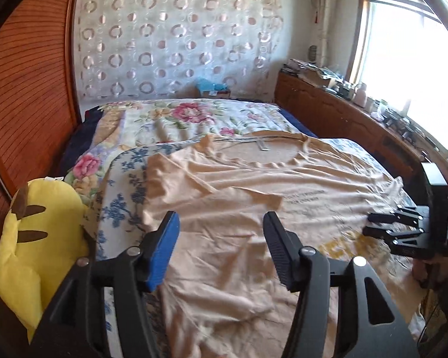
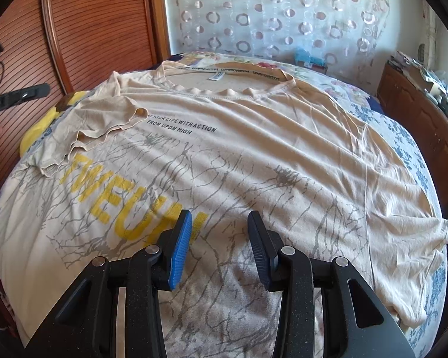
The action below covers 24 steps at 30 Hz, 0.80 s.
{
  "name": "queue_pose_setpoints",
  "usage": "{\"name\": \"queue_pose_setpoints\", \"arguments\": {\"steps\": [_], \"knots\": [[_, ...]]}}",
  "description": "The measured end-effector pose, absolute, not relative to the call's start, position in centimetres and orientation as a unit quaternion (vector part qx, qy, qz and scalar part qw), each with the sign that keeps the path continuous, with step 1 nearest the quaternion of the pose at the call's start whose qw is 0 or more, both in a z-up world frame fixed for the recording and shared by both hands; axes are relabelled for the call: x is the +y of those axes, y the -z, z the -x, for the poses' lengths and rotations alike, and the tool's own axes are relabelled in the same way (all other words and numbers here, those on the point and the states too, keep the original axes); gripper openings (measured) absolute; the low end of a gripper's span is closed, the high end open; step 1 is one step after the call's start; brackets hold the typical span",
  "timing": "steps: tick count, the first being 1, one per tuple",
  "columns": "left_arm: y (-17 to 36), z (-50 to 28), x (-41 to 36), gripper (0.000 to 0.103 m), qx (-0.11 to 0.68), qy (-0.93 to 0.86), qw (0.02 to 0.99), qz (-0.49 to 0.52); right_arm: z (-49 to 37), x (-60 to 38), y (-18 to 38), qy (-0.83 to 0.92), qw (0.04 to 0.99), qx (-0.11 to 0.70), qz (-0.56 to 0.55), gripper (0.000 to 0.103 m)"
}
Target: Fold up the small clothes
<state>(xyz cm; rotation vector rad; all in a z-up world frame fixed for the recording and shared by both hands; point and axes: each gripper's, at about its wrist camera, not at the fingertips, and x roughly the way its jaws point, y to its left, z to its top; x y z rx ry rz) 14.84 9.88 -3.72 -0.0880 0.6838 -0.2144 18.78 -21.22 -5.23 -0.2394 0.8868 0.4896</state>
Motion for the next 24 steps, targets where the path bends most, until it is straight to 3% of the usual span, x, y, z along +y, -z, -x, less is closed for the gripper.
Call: {"name": "queue_pose_setpoints", "arguments": {"steps": [11, 20, 22, 24], "knots": [[6.6, -12.2, 4.3, 0.058, 0.369, 0.120, 0.921, 0.020, -19.0, -21.6, 5.2, -0.232, 0.869, 0.424, 0.107, 0.039], [5.4, -10.1, 1.3, 0.058, 0.353, 0.133, 0.926, 0.014, -18.4, -23.7, 3.5, -0.217, 0.881, 0.408, 0.101, 0.039], [5.0, -9.9, 0.8, 0.058, 0.347, 0.134, 0.928, 0.013, -18.2, -25.3, 2.4, -0.206, 0.889, 0.399, 0.095, 0.047], [4.5, -9.5, 0.4, 0.058, 0.339, 0.140, 0.930, 0.014, -18.0, -27.0, 1.5, -0.188, 0.898, 0.385, 0.096, 0.049]]}}
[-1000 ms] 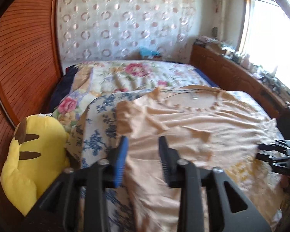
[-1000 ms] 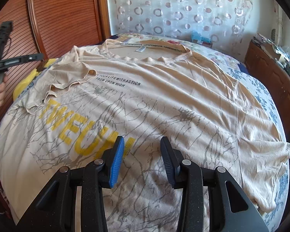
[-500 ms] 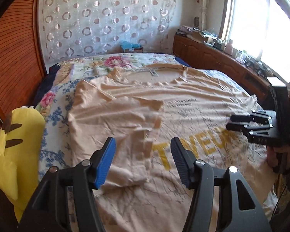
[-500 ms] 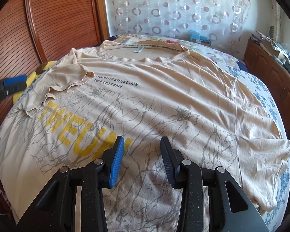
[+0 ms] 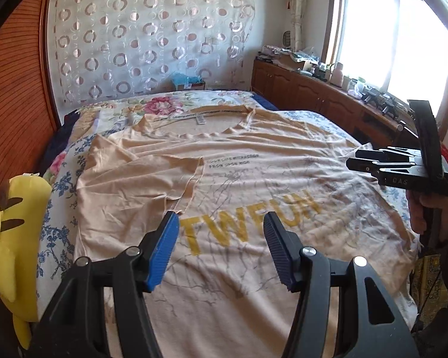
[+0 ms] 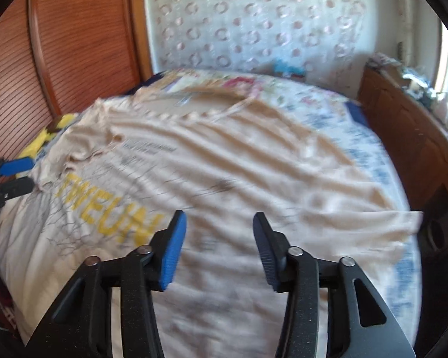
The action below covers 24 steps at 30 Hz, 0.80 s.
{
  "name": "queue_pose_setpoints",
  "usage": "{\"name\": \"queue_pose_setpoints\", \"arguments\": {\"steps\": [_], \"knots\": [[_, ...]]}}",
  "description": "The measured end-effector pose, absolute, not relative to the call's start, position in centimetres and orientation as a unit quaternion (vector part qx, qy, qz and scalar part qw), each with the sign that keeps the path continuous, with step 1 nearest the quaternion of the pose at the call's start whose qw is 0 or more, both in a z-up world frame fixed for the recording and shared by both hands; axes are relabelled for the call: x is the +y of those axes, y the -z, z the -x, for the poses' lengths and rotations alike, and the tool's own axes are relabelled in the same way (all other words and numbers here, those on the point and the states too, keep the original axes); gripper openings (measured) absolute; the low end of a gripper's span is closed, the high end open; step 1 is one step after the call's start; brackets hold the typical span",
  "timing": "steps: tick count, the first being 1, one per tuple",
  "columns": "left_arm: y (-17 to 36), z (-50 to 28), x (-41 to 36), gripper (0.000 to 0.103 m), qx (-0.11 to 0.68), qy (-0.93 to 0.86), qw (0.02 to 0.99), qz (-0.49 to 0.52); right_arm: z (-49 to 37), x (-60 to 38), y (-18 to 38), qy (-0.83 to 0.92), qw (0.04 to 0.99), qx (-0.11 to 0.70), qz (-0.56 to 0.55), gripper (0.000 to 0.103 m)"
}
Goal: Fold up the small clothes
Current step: 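Reach the right gripper to the shirt's other side and close on it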
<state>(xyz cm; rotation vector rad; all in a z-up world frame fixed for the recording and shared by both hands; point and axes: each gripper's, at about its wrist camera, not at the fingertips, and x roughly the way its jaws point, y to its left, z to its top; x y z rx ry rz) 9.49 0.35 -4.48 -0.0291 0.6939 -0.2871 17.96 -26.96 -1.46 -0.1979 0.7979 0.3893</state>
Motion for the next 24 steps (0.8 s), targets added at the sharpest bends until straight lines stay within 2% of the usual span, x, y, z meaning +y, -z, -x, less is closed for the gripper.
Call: {"name": "queue_pose_setpoints", "arguments": {"steps": [6, 13, 24], "knots": [[3.3, -8.7, -1.2, 0.058, 0.324, 0.149, 0.934, 0.007, -18.6, -33.8, 0.5, -0.128, 0.910, 0.386, 0.081, 0.049], [3.4, -8.5, -2.1, 0.058, 0.325, 0.152, 0.933, 0.007, -19.6, -39.8, 1.9, -0.070, 0.906, 0.411, 0.068, 0.049], [3.8, -8.1, -2.6, 0.058, 0.330, 0.153, 0.932, 0.006, -20.3, -41.8, 3.7, -0.071, 0.896, 0.435, 0.057, 0.049]]}}
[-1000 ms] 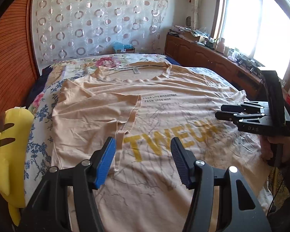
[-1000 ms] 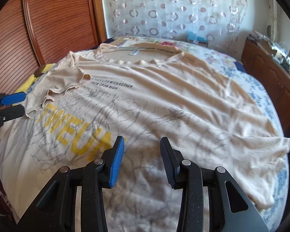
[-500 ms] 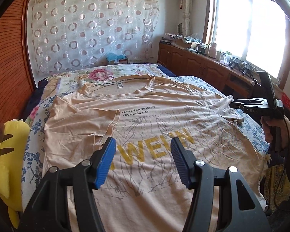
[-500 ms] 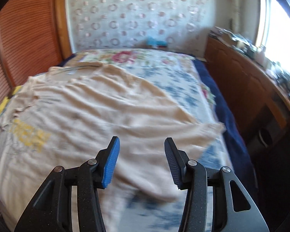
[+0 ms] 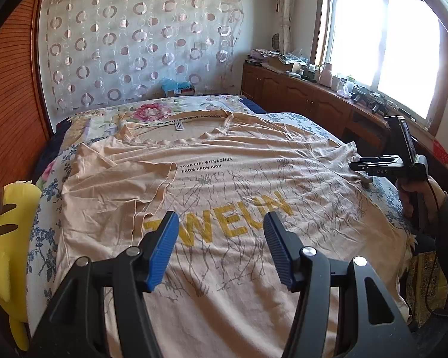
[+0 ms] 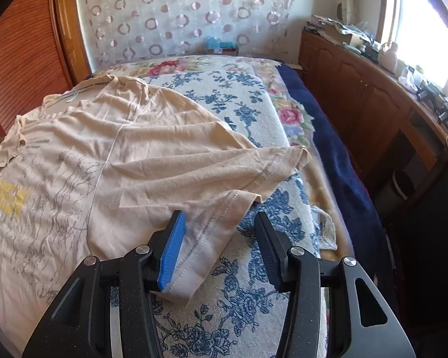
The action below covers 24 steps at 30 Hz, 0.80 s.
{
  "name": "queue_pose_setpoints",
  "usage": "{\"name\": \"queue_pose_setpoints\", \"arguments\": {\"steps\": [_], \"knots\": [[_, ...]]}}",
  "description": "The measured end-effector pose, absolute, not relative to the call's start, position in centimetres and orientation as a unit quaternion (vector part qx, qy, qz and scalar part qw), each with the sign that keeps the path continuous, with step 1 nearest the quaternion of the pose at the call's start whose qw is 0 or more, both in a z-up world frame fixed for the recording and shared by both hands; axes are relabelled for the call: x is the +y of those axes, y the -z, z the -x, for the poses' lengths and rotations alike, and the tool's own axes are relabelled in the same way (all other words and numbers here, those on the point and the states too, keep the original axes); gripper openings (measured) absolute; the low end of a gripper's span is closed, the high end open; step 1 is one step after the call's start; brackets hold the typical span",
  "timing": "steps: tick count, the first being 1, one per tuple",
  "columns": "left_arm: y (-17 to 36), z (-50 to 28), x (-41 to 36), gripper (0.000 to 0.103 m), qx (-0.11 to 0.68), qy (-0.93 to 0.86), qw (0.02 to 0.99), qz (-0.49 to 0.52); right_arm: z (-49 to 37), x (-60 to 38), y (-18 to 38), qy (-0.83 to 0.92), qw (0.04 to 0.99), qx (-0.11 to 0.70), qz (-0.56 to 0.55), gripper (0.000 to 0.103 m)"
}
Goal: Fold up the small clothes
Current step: 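Reach the right gripper to the shirt's other side and close on it, then fold the held side over the shirt body and open the right gripper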
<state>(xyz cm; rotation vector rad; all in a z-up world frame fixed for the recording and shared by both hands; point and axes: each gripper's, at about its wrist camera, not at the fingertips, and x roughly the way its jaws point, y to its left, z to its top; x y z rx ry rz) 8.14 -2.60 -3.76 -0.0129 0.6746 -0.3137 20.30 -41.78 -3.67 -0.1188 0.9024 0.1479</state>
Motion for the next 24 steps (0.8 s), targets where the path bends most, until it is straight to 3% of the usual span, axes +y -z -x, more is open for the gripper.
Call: {"name": "queue_pose_setpoints", "arguments": {"steps": [2, 5, 7, 24], "knots": [[3.8, -8.0, -2.6, 0.058, 0.329, 0.154, 0.932, 0.009, -20.5, -41.5, 3.7, -0.078, 0.895, 0.434, 0.066, 0.045], [4.0, -7.9, -2.6, 0.058, 0.331, 0.155, 0.931, 0.014, -20.8, -40.9, 3.7, -0.103, 0.893, 0.433, 0.072, 0.011], [4.1, -7.8, -2.6, 0.058, 0.332, 0.155, 0.930, 0.013, -21.0, -40.3, 3.4, -0.116, 0.890, 0.433, 0.081, 0.003], [4.6, -7.6, -2.0, 0.058, 0.336, 0.152, 0.929, 0.027, -19.9, -30.2, -4.0, -0.233, 0.902, 0.346, 0.114, 0.002]]}}
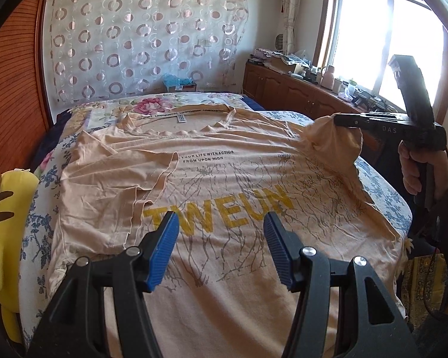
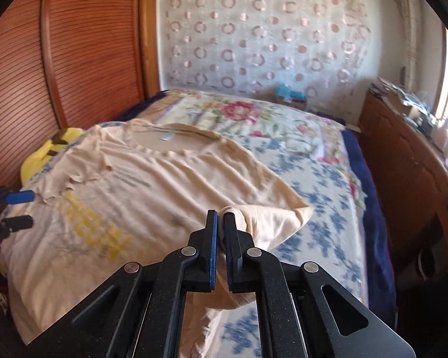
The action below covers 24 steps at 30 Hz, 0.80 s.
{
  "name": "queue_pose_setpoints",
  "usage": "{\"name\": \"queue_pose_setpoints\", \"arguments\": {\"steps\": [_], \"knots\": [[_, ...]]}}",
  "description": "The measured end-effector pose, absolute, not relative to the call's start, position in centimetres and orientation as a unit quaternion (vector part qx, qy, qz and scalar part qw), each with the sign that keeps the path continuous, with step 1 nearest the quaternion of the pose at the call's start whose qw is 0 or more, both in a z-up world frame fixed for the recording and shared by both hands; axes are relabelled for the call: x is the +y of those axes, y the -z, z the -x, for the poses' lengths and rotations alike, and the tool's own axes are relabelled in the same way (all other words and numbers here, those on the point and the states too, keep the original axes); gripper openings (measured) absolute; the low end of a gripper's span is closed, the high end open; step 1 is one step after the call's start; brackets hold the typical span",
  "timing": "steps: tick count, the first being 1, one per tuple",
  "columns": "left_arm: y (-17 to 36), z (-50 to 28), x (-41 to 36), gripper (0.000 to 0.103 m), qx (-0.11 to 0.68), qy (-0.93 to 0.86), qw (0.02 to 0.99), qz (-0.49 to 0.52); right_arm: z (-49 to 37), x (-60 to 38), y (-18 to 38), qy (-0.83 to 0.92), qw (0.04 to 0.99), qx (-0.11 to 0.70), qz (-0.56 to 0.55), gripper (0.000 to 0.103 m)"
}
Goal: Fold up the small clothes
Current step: 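Fold the held side over the shirt body and open the right gripper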
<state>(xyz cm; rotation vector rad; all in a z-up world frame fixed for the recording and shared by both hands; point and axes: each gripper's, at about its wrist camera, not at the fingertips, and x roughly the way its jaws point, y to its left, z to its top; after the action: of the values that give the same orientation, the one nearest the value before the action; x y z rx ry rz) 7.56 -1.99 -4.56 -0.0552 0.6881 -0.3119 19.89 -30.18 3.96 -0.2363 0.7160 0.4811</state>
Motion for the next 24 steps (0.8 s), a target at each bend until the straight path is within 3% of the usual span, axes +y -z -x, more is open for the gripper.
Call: {"name": "queue_pose_setpoints", "arguments": {"steps": [3, 5, 7, 9, 24], "knots": [[4.6, -7.5, -1.7, 0.058, 0.337, 0.151, 0.929, 0.030, -19.8, -27.9, -3.5, -0.270, 0.886, 0.361, 0.108, 0.003], [4.6, -7.4, -1.6, 0.058, 0.337, 0.151, 0.929, 0.032, -19.8, -26.8, -3.1, -0.281, 0.879, 0.368, 0.112, 0.013], [4.7, -7.3, -1.5, 0.058, 0.337, 0.151, 0.929, 0.034, -19.8, -26.6, -3.0, -0.278, 0.881, 0.366, 0.116, 0.030], [4.7, -7.3, -1.5, 0.058, 0.337, 0.152, 0.929, 0.036, -20.0, -27.1, -3.0, -0.269, 0.885, 0.364, 0.113, 0.038], [4.6, -7.0, -2.6, 0.058, 0.337, 0.161, 0.927, 0.029, -21.2, -32.2, 3.5, -0.218, 0.865, 0.444, 0.089, 0.038]]}}
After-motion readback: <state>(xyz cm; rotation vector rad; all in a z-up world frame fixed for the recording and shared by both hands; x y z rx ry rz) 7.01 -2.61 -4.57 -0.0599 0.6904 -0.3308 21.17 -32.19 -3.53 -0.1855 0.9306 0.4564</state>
